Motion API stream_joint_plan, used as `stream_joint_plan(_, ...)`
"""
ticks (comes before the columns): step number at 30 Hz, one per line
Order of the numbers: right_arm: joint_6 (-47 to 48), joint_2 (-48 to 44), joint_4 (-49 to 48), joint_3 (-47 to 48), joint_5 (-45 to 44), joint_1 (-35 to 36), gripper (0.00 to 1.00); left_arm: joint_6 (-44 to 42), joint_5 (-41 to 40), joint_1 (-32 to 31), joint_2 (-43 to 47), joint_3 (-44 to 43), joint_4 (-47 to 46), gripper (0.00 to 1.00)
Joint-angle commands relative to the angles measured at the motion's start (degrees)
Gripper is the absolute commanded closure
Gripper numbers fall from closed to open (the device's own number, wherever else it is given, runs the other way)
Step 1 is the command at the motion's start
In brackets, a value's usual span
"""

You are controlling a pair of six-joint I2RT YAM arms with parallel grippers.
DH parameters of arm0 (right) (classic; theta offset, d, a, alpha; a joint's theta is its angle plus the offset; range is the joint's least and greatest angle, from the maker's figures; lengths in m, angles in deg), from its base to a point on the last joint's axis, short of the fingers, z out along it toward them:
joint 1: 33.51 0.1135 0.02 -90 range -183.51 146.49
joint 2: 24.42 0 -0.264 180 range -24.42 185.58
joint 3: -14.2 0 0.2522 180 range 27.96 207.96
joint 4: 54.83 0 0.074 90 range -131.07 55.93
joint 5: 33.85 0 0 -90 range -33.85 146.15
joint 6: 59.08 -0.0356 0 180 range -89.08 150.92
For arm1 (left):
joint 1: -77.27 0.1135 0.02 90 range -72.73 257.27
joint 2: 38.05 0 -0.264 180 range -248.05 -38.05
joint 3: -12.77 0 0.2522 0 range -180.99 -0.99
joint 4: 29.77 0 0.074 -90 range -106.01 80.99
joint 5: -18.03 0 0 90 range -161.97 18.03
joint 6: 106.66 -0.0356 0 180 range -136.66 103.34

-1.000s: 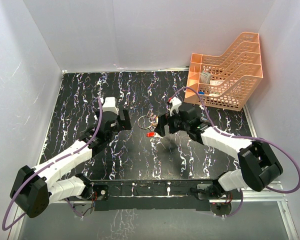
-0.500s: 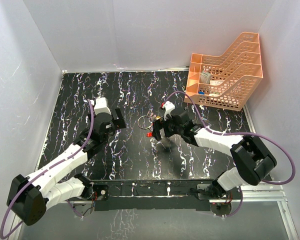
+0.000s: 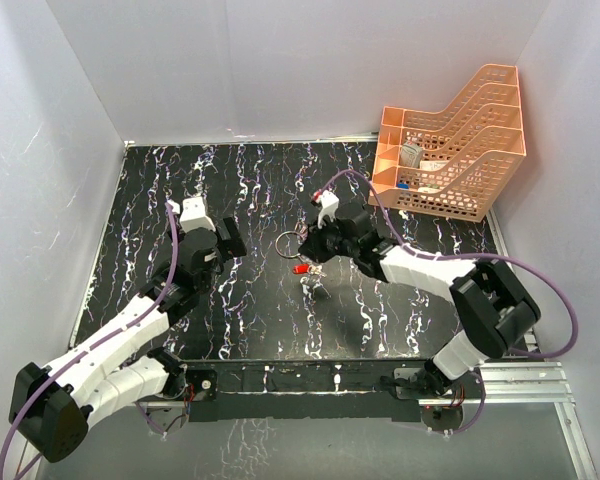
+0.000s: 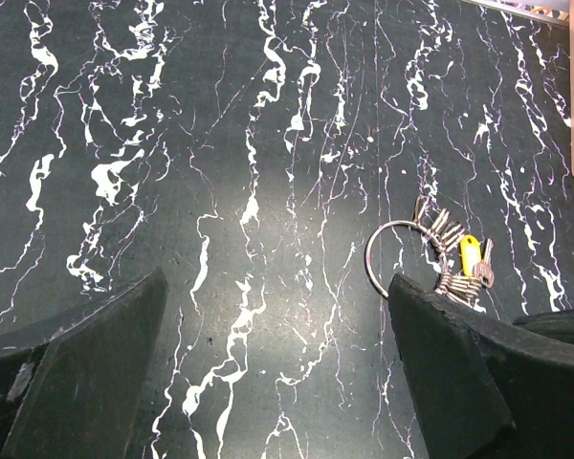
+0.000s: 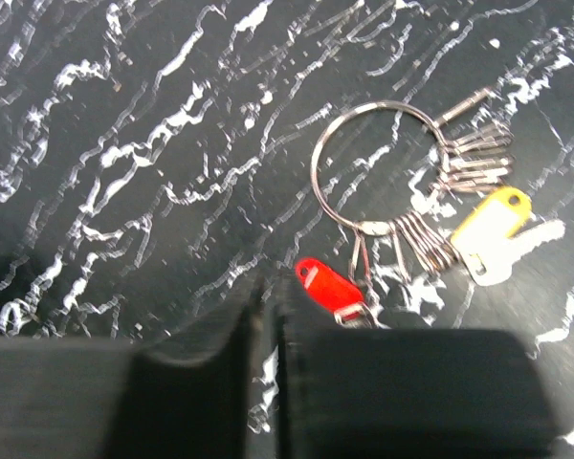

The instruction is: Remove the keys from the keyring

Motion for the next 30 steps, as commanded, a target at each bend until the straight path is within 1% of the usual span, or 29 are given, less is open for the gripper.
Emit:
stream_joint_plan(1,0.04,-3.64,-1.72,0.79,-3.97,-0.22,1.00,-1.28,-1.09,0.24,0.78,0.09,1.13,0.01)
stream_joint_plan(3,-1.07,-8.25,-6.70,-2.43,-7.76,-0.65,1.00,-1.45,-1.20,0.22,1.08,-0.03,1.17,0.01)
stream_joint_plan(6,-3.60,-15.03,-14.26,-6.70,-8.77,-2.39,1.00,-1.59,-1.21,0.20,2.07,0.23,0.76,0.01)
stream_joint_plan(9,-6.34,-18.99,-19.64,-8.20,-3.39,-5.72,1.00,-1.76,-0.87,0.23,2.82,0.59,0.36,0.01)
stream_joint_plan(12,-9.23,-19.56,-21.88,-6.36,2.73,-9.08,1.00,-1.68,-0.55,0.21,3.04,0.59,0.24,0.01)
stream_joint_plan(14,-13.50,-18.70,-22.35,-4.82,4.97,-11.05,1.00,-1.68,-0.36,0.22,3.03,0.42,0.49,0.01)
stream_joint_plan(17,-21.94,-15.98,-28.77,-4.02,14.18,-15.34,1.00,-1.72,-0.30,0.22,3.35,0.35,0.86,0.01)
stream_joint_plan(19,-30.26,-13.53,-37.90,-5.07,19.48,-18.31,1.00,-1.68,-0.26,0.23,3.65,0.56,0.82,0.01)
stream_joint_plan(23,-46.45,-5.51,-63.70,-7.40,28.32,-21.57,1.00,-2.00,0.14,0.24,3.78,0.77,0.26,0.01)
stream_joint_plan(26,-53.77,-1.01,-78.76,-7.26,31.45,-22.75,1.00,-2.35,0.25,0.18,3.41,0.26,0.54,0.01)
stream_joint_plan(27,-54.56,-0.62,-79.83,-6.87,31.49,-22.77,1.00,-2.50,0.23,0.24,3.18,0.00,0.72,0.01)
stream_joint_plan(28,-53.80,-0.81,-77.50,-5.84,31.64,-22.80,1.00,-2.59,0.17,0.24,3.08,-0.19,0.89,0.01)
stream_joint_plan(29,-51.62,-1.43,-72.41,-4.34,32.20,-22.68,1.00,-2.64,0.18,0.22,3.04,-0.42,1.06,0.01)
stream_joint_plan(30,-47.38,-2.66,-61.02,-1.68,32.81,-22.44,1.00,-2.79,0.07,0.24,2.98,-0.58,1.08,0.01)
